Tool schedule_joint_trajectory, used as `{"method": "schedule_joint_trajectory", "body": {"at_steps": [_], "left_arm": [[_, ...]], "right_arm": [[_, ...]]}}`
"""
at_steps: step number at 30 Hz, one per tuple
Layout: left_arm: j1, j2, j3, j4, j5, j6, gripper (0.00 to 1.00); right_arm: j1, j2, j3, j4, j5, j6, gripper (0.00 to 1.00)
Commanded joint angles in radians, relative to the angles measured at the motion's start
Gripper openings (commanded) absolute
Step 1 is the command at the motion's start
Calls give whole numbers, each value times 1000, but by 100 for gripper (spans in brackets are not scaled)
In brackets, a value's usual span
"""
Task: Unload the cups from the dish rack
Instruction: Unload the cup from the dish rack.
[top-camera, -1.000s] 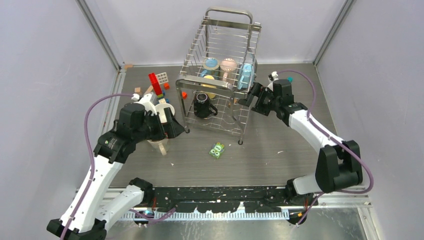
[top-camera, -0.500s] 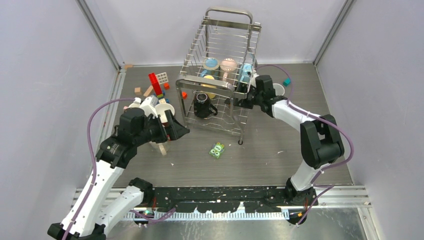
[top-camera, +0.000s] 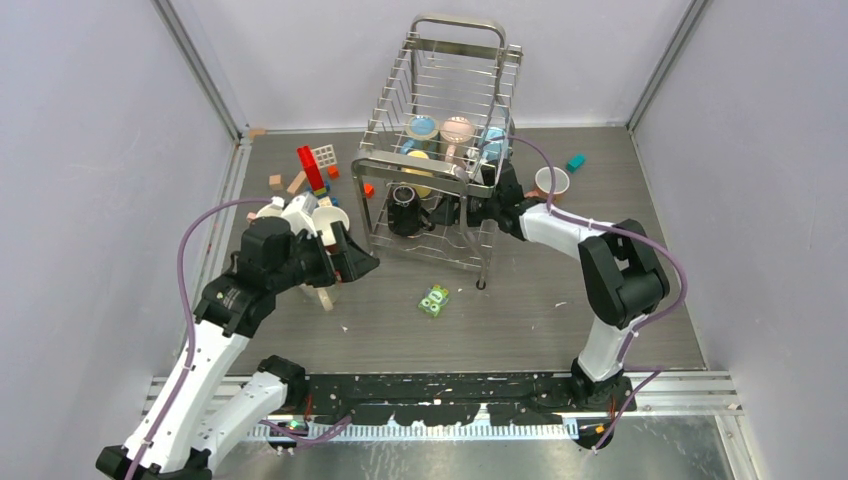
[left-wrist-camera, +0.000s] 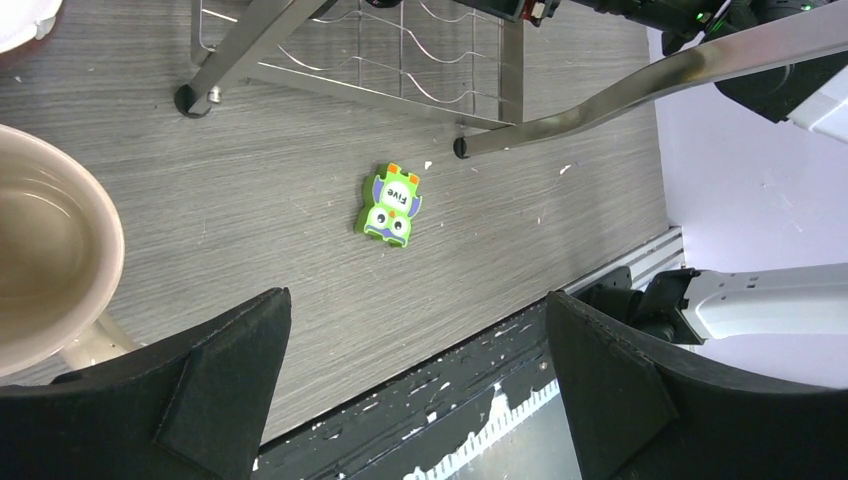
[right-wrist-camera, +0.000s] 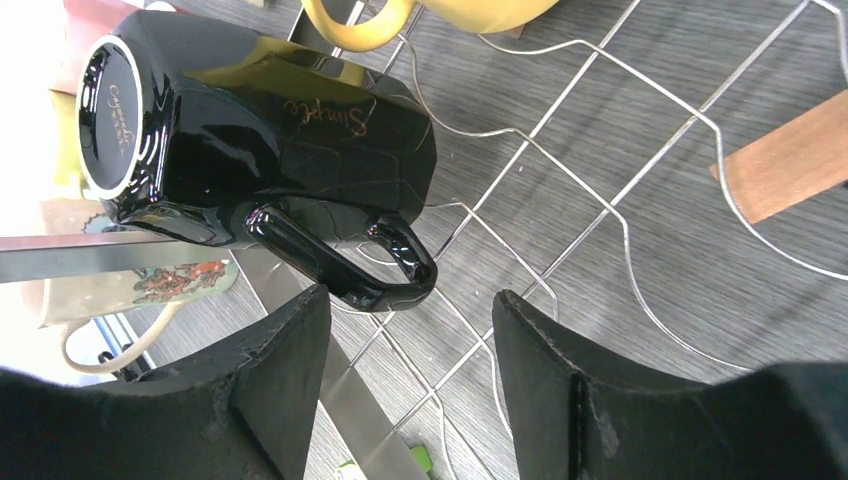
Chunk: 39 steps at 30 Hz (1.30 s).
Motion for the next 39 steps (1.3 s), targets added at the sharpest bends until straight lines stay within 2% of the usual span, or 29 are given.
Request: {"method": "schedule_joint_trajectory", "body": {"at_steps": [1, 21, 39], "left_arm": [[4, -23, -1, 35, 24, -15, 100], [4, -37, -17, 15, 15, -28, 100], [3, -35, -33, 13, 17, -38, 100]], "right_arm": [[17, 11, 34, 71, 12, -25, 65], [59, 81, 133, 43, -10, -68, 59], [91, 27, 15, 125, -6, -34, 58]]}}
